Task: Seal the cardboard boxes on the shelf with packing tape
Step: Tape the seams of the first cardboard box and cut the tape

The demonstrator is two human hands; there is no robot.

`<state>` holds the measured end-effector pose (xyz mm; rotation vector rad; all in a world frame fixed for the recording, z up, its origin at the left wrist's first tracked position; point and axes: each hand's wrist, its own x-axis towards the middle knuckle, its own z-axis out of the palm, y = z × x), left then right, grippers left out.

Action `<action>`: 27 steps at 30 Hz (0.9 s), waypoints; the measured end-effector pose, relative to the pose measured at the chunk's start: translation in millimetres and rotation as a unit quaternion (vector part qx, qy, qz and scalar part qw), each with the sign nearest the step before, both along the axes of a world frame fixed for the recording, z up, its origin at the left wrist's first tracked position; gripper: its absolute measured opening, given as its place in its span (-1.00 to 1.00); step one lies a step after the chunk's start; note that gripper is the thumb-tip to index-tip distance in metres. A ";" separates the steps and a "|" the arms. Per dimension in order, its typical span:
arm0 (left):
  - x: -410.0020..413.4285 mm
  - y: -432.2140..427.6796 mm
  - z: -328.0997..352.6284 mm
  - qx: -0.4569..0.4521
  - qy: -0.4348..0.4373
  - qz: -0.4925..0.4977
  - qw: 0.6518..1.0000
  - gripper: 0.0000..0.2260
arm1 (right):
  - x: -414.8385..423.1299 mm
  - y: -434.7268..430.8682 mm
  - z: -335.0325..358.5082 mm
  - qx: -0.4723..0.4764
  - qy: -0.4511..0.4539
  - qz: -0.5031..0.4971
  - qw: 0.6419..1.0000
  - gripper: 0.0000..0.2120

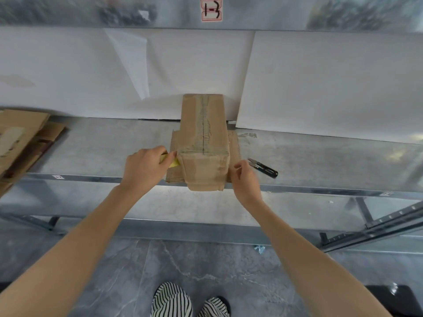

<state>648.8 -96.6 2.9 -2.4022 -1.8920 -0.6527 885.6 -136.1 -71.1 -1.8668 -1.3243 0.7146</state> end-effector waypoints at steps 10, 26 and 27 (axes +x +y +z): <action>-2.5 0.1 -3.1 -0.001 -0.018 -0.024 1.000 -0.69 | 88.4 12.3 -13.1 -0.118 -0.325 -0.013 0.938 -0.65; -5.9 0.2 26.6 -0.371 -0.208 -0.192 0.884 -0.88 | -64.9 20.3 138.7 0.040 -0.064 0.023 0.997 -0.78; -4.6 0.4 25.1 -0.387 -0.231 -0.211 0.868 -0.91 | -69.8 20.7 133.7 0.013 -0.089 0.025 0.996 -0.76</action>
